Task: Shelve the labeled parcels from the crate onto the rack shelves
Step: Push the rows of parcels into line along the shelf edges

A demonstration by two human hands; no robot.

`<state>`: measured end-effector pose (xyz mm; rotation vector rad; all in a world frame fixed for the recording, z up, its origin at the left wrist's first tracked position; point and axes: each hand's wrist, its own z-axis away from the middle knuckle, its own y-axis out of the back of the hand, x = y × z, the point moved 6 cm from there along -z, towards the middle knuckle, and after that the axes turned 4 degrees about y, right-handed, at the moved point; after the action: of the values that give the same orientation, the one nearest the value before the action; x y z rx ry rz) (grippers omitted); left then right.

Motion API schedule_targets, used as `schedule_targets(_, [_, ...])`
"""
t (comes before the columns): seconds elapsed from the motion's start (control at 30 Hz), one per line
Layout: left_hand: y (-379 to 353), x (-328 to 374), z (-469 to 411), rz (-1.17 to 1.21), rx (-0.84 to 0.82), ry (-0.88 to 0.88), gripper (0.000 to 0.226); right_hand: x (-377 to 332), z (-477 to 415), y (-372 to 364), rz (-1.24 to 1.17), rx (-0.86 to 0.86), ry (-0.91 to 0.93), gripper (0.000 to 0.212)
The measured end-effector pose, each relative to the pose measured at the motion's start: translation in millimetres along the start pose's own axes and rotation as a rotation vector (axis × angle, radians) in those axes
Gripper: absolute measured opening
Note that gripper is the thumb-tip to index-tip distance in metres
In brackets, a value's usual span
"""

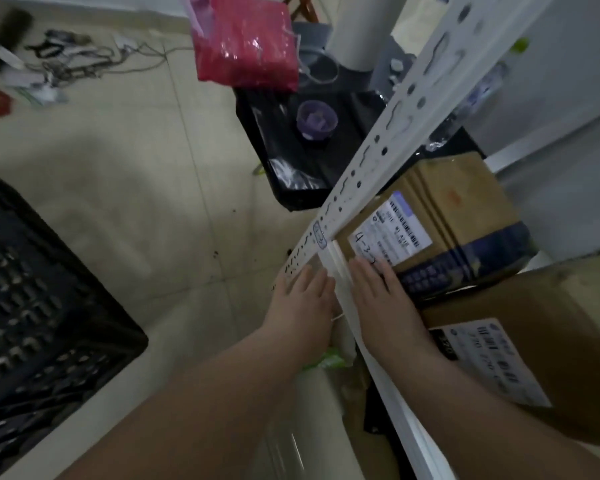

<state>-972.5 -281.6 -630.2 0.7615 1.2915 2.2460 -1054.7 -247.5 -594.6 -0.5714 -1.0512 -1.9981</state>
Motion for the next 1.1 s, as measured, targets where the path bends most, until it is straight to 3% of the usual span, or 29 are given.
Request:
schedule_targets(0.23, [-13.7,6.1,-31.3,0.055,-0.022,-0.014,0.077,-3.4,-22.9,-11.1,0.053,0.007,-0.018,0.083])
schedule_targets(0.53, [-5.7,-0.6,-36.7,-0.012,0.039,-0.02,0.069,1.5,-27.8,-14.9,0.04,0.008,-0.056,0.084])
schedule_targets(0.97, [-25.9,41.4,-10.1,0.136,0.055,-0.052,0.071,-22.8,26.6,-43.6,0.074,-0.039,0.069,0.091])
schedule_targets(1.1, [-31.9,50.0,-3.3,0.169,0.041,-0.035,0.069,-26.7,31.6,-51.2,0.094,-0.016,0.09,0.084])
